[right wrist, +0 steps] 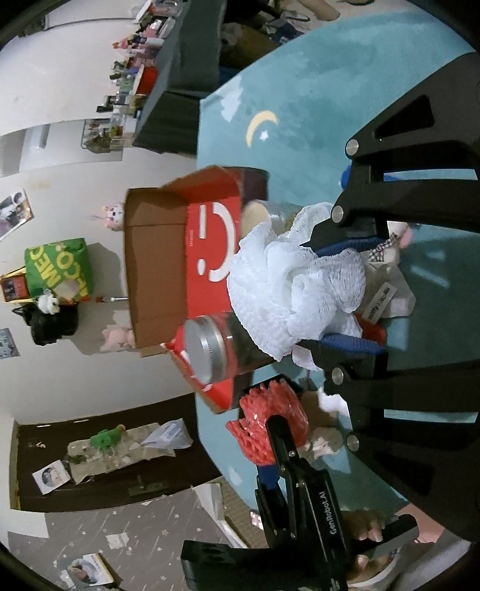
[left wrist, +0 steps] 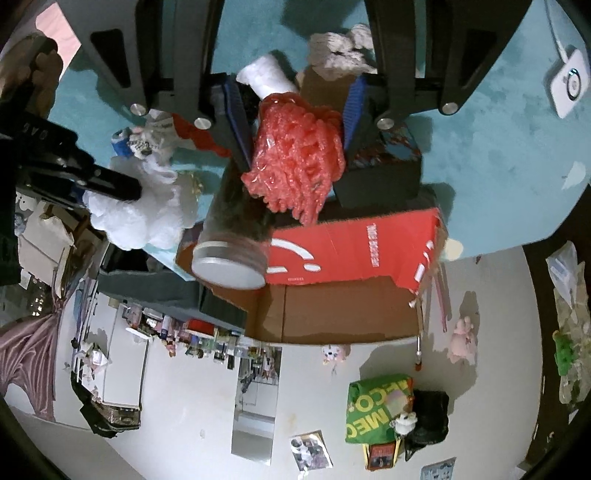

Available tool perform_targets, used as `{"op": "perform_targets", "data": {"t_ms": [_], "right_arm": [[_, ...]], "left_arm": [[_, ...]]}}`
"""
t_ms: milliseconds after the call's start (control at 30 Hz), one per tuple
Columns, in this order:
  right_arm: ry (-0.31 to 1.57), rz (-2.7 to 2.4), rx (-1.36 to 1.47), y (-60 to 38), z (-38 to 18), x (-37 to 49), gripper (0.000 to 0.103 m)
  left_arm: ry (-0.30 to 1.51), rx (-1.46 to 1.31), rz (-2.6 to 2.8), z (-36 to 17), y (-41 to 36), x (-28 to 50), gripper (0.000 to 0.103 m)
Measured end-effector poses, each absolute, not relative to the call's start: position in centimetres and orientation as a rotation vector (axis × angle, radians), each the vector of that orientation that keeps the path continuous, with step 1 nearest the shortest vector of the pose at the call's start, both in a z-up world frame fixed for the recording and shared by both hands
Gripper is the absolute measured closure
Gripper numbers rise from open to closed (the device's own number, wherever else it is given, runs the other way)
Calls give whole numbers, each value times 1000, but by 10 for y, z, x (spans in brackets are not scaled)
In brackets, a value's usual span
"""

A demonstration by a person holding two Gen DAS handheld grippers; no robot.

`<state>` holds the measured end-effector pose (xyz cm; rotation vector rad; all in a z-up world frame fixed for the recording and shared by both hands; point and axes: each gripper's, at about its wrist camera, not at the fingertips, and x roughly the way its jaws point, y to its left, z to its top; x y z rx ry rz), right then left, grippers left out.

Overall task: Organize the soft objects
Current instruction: 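Carry both loofahs up and over into the red cardboard box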

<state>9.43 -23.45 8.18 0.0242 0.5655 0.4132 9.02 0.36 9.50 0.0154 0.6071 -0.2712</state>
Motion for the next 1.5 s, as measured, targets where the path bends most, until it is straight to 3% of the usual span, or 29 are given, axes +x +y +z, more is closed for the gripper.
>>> {"op": "perform_targets", "data": {"t_ms": [433, 767, 1167, 1500], "right_arm": [[451, 450, -43, -241, 151, 136, 68], [589, 448, -117, -211, 170, 277, 68], [861, 315, -254, -163, 100, 446, 68], [948, 271, -296, -155, 56, 479, 63]], "left_arm": [[535, 77, -313, 161, 24, 143, 55], [592, 162, -338, 190, 14, 248, 55], [777, 253, -308, 129, -4, 403, 54], [897, 219, -245, 74, 1, 456, 53]]}}
